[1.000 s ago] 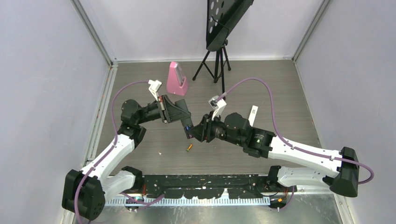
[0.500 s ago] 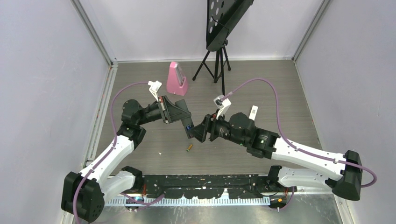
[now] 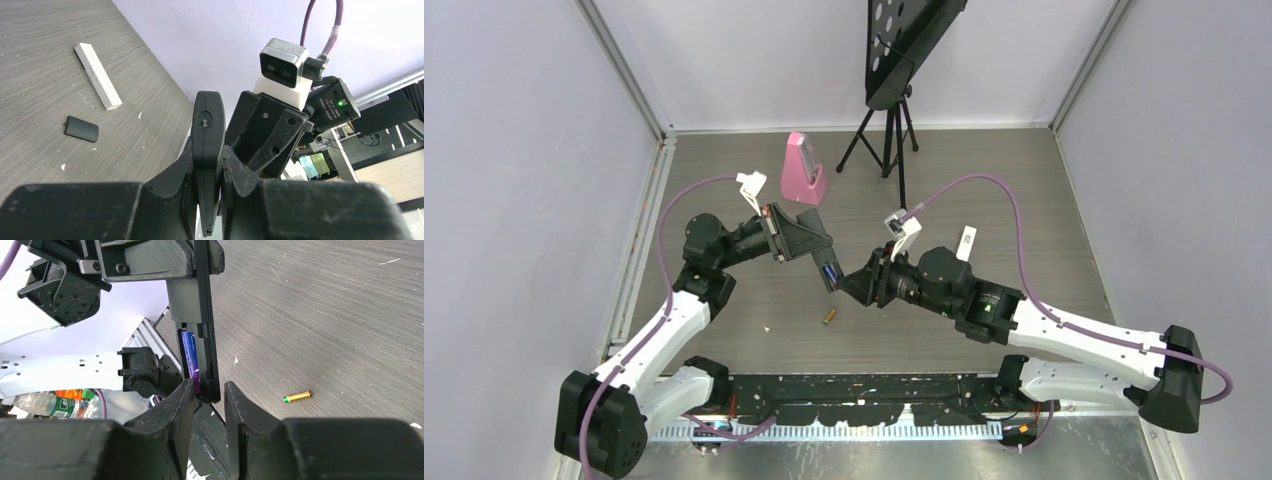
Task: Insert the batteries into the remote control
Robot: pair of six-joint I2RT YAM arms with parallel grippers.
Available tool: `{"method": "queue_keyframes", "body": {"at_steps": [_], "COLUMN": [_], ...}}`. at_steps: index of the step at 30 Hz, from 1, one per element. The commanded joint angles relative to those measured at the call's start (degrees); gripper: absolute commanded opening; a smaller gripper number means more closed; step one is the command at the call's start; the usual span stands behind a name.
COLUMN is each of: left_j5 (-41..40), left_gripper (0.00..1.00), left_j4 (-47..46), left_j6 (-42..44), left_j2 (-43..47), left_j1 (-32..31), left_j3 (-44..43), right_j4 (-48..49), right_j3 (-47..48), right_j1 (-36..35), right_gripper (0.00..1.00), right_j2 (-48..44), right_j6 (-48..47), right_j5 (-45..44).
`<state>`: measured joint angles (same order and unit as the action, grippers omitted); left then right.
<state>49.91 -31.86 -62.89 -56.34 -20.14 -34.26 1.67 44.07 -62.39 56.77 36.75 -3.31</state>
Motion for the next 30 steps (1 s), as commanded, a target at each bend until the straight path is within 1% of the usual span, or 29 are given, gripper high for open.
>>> {"method": "queue_keyframes", "body": {"at_steps": [1, 4, 11, 15, 19, 21, 25, 28, 30], "left_j5": [-0.5, -0.1, 0.2, -0.8, -1.8, -2.6, -6.6, -9.1, -10.3], "left_gripper": [0.00, 0.00, 0.00, 0.00, 0.00, 0.00, 0.00, 0.00, 0.00], "left_j4": [-2.1, -3.3, -6.6, -7.1, -5.8, -0.7, 12.7, 20.7, 23.6], "left_j6": [-0.9, -1.8, -4.1, -4.8, -4.4, -1.6, 6.9, 11.4, 13.2], "left_j2": [1.1, 1.1, 0.8, 0.7, 0.5, 0.6, 1.1, -0.5, -2.1], "left_j1": [-0.2, -0.1, -0.2, -0.2, -0.2, -0.2, -0.2, -0.2, -0.2], "left_j3": [-1.0, -0.8, 0.4, 1.3, 2.3, 1.9, 0.9, -0.1, -0.3], "right_j4": [2.3, 2.4, 3.7, 3.6, 2.1, 0.1, -6.0, -9.9, -10.4], "right_j3": [1.1, 1.4, 2.1, 3.2, 4.7, 5.3, 6.3, 6.2, 5.3], "right_j1": [0.2, 0.2, 0.2, 0.2, 0.2, 0.2, 0.2, 0.2, 0.2], "right_gripper": [0.31, 0.27, 0.22, 0.22, 0.24, 0.26, 0.32, 0.41, 0.48], "right_j2": [0.8, 1.5, 4.4, 6.7, 8.4, 8.5, 7.6, 6.8, 6.3], "right_j6": [-0.7, -0.6, 0.8, 1.4, 1.5, 1.4, 1.2, 1.3, 1.4], "right_j5": [-0.4, -1.2, -1.7, -2.7, -4.6, -6.5, -11.3, -14.0, -14.3]}}
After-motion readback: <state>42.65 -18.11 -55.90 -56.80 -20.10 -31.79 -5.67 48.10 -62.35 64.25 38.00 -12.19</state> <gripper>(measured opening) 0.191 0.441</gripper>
